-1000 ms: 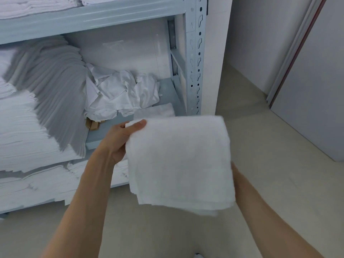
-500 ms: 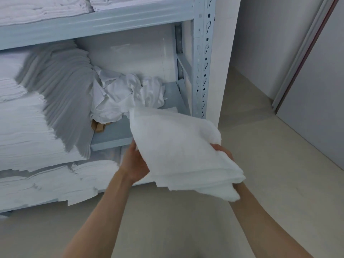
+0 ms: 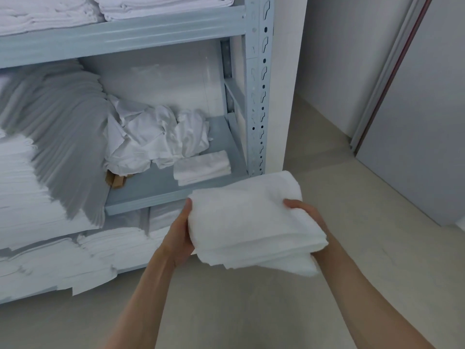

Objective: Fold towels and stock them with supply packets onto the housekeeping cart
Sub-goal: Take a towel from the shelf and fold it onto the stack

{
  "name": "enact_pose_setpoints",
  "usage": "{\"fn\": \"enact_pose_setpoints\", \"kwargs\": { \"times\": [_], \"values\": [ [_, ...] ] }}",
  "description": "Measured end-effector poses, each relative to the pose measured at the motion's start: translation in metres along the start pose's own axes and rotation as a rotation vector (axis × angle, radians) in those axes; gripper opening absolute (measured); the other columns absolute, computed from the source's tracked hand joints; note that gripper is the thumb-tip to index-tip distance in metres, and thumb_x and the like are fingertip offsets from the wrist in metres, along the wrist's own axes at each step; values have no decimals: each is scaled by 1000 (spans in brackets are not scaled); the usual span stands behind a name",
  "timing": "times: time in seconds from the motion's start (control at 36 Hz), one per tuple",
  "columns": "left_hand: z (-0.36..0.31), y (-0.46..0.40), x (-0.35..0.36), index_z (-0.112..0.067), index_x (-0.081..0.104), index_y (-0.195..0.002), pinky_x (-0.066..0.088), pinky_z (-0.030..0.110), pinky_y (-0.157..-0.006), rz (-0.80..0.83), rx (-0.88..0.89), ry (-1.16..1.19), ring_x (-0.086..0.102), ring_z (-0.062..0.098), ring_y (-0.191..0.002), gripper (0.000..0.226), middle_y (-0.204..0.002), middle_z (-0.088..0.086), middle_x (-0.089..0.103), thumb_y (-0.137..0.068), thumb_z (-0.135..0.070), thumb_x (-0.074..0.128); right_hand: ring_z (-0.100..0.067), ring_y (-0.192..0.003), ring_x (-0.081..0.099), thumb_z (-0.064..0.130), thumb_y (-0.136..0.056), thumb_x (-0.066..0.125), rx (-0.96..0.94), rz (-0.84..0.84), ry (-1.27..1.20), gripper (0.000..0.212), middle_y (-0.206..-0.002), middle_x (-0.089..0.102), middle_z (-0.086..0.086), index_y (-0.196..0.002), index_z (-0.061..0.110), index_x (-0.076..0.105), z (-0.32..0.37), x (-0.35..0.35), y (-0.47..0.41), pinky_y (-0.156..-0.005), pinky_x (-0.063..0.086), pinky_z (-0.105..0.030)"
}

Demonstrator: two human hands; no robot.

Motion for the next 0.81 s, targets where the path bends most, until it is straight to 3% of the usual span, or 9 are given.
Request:
{"fn": "enact_pose_setpoints", "kwargs": {
  "times": [0.14, 0.28, 0.36, 0.47, 0.56, 0.64, 0.69, 0.75, 0.81],
  "values": [
    [8, 7, -3, -8, 61, -129, 59, 47, -84, -20, -107, -244, 68, 37, -111, 79, -123, 17, 69, -66, -43, 91, -34, -101, 71, 48, -73, 77, -7, -49, 32, 49, -114, 72, -15, -106, 12, 78, 9, -7, 0, -70, 60, -39],
    [0, 12, 0, -4, 59, -129, 56, 51, -88, 21, -110, -255, 66, 40, -113, 71, -125, 20, 67, -70, -29, 89, -36, -91, 73, 30, -67, 73, 91, -67, 144, 57, -110, 72, -20, -118, 5, 67, 16, -8, 2, -74, 58, -40],
    [-27, 12, 2, -6, 57, -130, 58, 48, -85, 30, 11, -233, 66, 39, -114, 61, -128, 19, 66, -75, -11, 83, -36, -97, 72, 9, -70, 74, 4, 47, 215, 50, -114, 71, -20, -119, 1, 67, 36, 3, 12, -72, 59, -41],
    [-75, 19, 3, -10, 68, -119, 59, 41, -84, -25, 339, -213, 70, 31, -107, 45, -120, 14, 71, -79, 8, 68, -34, -108, 68, -6, -76, 70, -351, 148, 291, 44, -115, 72, -16, -118, 6, 68, 76, 28, 26, -80, 59, -39],
    [-102, 26, 0, -18, 75, -100, 58, 42, -89, -176, 474, -233, 68, 27, -94, 40, -113, 5, 71, -83, 12, 56, -27, -117, 63, -10, -86, 58, -397, 1, 324, 36, -104, 69, -21, -122, -7, 60, 101, 45, 30, -88, 56, -35],
    [-117, 28, 8, -23, 77, -75, 60, 32, -73, -141, 595, -278, 71, 20, -94, 31, -104, -2, 76, -80, 3, 61, -28, -109, 68, -5, -83, 61, -577, 118, 355, 24, -120, 69, -16, -102, 2, 73, 100, 55, 25, -83, 57, -35],
    [-120, 29, 10, -27, 79, -95, 60, 30, -74, -166, 611, -277, 73, 17, -95, 27, -104, 0, 77, -75, -11, 70, -22, -108, 69, -8, -89, 57, -625, 81, 399, 36, -118, 72, -9, -112, 14, 73, 90, 52, 19, -86, 57, -31],
    [-116, 27, 3, -32, 70, -119, 60, 28, -73, -214, 552, -265, 73, 18, -97, 39, -109, 0, 76, -84, -16, 67, -15, -107, 69, -4, -94, 53, -573, 50, 414, 39, -117, 72, -2, -118, 21, 71, 83, 54, 12, -86, 56, -29],
    [-112, 28, -1, -42, 71, -114, 59, 23, -71, -226, 502, -359, 72, 14, -100, 33, -111, -6, 75, -98, -19, 56, -8, -88, 71, 7, -96, 54, -508, 14, 474, 34, -97, 77, 4, -95, 32, 78, 76, 51, 0, -71, 57, -22]
  ]
}}
Point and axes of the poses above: each hand's wrist, its own y-axis away from the middle knuckle, its own x-axis out of the palm, z = x × y, the point moved 3 cm from there along -y, towards the middle knuckle
